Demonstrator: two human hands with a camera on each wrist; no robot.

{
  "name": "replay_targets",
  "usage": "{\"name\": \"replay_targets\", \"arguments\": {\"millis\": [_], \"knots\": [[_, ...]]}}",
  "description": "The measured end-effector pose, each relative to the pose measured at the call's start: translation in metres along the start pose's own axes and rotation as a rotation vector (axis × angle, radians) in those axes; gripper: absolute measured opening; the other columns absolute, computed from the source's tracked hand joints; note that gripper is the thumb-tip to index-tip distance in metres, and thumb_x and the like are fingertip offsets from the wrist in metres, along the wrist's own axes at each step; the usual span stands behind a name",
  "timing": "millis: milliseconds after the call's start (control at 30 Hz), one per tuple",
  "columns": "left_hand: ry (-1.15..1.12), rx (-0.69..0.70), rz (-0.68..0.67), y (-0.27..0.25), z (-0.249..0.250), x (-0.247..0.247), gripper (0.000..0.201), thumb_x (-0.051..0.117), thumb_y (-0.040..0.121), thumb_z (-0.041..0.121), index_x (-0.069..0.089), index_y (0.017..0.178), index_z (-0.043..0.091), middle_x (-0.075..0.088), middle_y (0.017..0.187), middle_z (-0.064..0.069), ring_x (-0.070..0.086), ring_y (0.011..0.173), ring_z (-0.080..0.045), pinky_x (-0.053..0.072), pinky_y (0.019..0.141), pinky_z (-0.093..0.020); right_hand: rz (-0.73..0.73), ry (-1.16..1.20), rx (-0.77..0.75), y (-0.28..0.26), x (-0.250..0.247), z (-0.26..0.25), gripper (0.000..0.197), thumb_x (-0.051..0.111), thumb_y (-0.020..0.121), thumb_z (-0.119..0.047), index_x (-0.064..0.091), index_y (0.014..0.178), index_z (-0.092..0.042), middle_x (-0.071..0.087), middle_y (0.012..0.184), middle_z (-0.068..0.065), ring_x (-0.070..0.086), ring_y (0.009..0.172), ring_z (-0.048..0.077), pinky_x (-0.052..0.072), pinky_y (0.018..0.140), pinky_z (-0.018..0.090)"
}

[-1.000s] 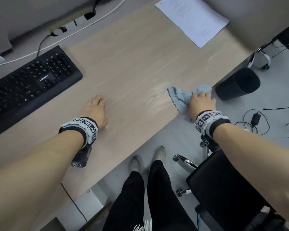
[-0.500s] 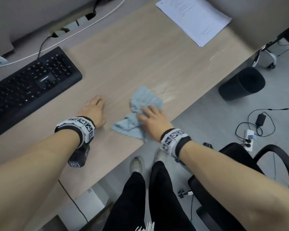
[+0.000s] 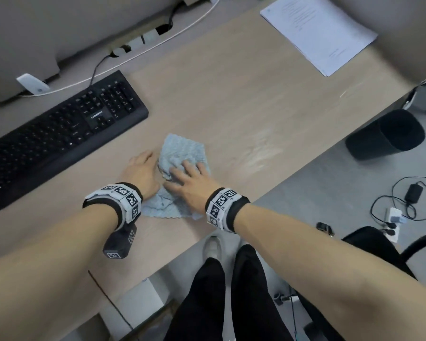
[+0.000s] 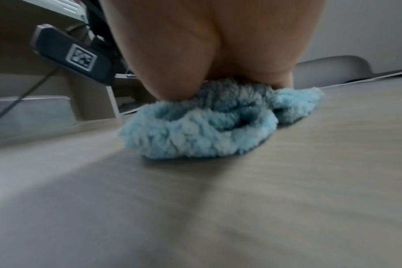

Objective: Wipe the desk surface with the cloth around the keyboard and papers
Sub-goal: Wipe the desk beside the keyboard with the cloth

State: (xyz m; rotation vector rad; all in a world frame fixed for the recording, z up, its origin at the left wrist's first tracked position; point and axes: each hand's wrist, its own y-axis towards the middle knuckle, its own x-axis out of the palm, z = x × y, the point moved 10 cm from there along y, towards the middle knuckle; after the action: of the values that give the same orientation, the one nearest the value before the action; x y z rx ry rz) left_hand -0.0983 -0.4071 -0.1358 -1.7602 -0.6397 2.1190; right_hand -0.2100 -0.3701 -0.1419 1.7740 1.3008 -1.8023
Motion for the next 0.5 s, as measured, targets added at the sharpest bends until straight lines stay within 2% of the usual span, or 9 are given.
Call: {"name": "replay_targets", "arguments": {"millis": [67, 133, 167, 233, 300, 333, 400, 433, 500], "knots": [[0.03, -0.001, -0.004, -0.001, 0.0, 0.002, 0.08, 0.059, 0.08, 0.014, 0.025, 0.152, 0.009, 0.018, 0.161, -0.007, 0.021, 0.144, -0.031, 0.021, 0.118, -0.034, -0.005, 0.008, 0.075, 0.011, 0.005, 0.028, 0.095, 0.072, 0.079, -0.04, 0.015, 0.155, -0.031, 0.008, 0.164, 0.006, 0.006, 0.147, 0.041, 0.015, 0.115, 0.063], [0.021, -0.02, -0.002, -0.002, 0.003, 0.002, 0.077, 0.057, 0.078, 0.013, 0.028, 0.15, 0.008, 0.018, 0.161, -0.005, 0.019, 0.144, -0.03, 0.023, 0.118, -0.034, 0.002, 0.068, 0.262, 0.002, 0.004, 0.082, 0.116, 0.081, 0.065, -0.047, 0.009, 0.154, -0.034, 0.003, 0.165, 0.004, 0.003, 0.149, 0.04, 0.01, 0.117, 0.063], [0.016, -0.027, 0.0, -0.003, 0.003, 0.002, 0.076, 0.056, 0.078, 0.013, 0.03, 0.15, 0.008, 0.019, 0.16, -0.003, 0.019, 0.144, -0.029, 0.024, 0.118, -0.034, 0.01, 0.101, 0.37, -0.01, 0.001, 0.112, 0.117, 0.083, 0.063, -0.046, 0.01, 0.154, -0.035, 0.002, 0.165, 0.003, 0.003, 0.149, 0.039, 0.011, 0.117, 0.062], [0.021, -0.033, -0.006, -0.003, 0.004, 0.002, 0.074, 0.055, 0.078, 0.013, 0.032, 0.148, 0.007, 0.02, 0.159, -0.003, 0.02, 0.143, -0.029, 0.025, 0.117, -0.034, 0.044, 0.153, 0.565, -0.041, -0.006, 0.168, 0.104, 0.078, 0.073, -0.04, 0.012, 0.153, -0.033, 0.003, 0.165, 0.005, 0.005, 0.149, 0.04, 0.015, 0.117, 0.06], [0.02, -0.037, -0.009, -0.001, 0.004, 0.0, 0.071, 0.055, 0.078, 0.013, 0.035, 0.146, 0.006, 0.024, 0.157, -0.004, 0.025, 0.139, -0.031, 0.028, 0.116, -0.035, 0.073, 0.184, 0.671, -0.063, -0.012, 0.19, 0.081, 0.06, 0.088, -0.036, 0.012, 0.152, -0.031, 0.006, 0.164, 0.009, 0.006, 0.148, 0.041, 0.016, 0.117, 0.06], [0.008, -0.046, 0.003, 0.001, 0.003, -0.004, 0.068, 0.055, 0.078, 0.012, 0.038, 0.144, 0.005, 0.028, 0.154, -0.005, 0.029, 0.136, -0.031, 0.031, 0.113, -0.037, 0.091, 0.206, 0.665, -0.063, -0.013, 0.182, 0.071, 0.048, 0.092, -0.038, 0.011, 0.152, -0.03, 0.008, 0.163, 0.012, 0.006, 0.148, 0.042, 0.014, 0.116, 0.061], [-0.028, -0.072, 0.031, 0.005, 0.004, -0.013, 0.059, 0.053, 0.079, 0.009, 0.045, 0.137, 0.005, 0.036, 0.147, -0.007, 0.034, 0.129, -0.032, 0.038, 0.106, -0.039, 0.074, 0.205, 0.494, -0.046, -0.007, 0.133, 0.063, 0.032, 0.093, -0.047, 0.012, 0.151, -0.032, 0.009, 0.162, 0.014, 0.005, 0.147, 0.044, 0.01, 0.116, 0.065], [-0.037, -0.076, 0.042, 0.007, 0.006, -0.017, 0.057, 0.053, 0.078, 0.008, 0.047, 0.135, 0.005, 0.038, 0.144, -0.008, 0.036, 0.127, -0.033, 0.039, 0.103, -0.04, 0.055, 0.179, 0.369, -0.036, -0.002, 0.101, 0.064, 0.033, 0.091, -0.049, 0.014, 0.151, -0.033, 0.01, 0.162, 0.015, 0.005, 0.147, 0.044, 0.008, 0.115, 0.066], [-0.043, -0.054, 0.06, 0.012, 0.017, -0.023, 0.057, 0.052, 0.076, 0.006, 0.047, 0.134, 0.005, 0.037, 0.145, -0.01, 0.035, 0.126, -0.033, 0.039, 0.102, -0.041, 0.014, 0.127, 0.212, -0.028, 0.009, 0.063, 0.071, 0.049, 0.087, -0.044, 0.019, 0.151, -0.035, 0.009, 0.163, 0.013, 0.003, 0.147, 0.044, 0.006, 0.115, 0.066]]}}
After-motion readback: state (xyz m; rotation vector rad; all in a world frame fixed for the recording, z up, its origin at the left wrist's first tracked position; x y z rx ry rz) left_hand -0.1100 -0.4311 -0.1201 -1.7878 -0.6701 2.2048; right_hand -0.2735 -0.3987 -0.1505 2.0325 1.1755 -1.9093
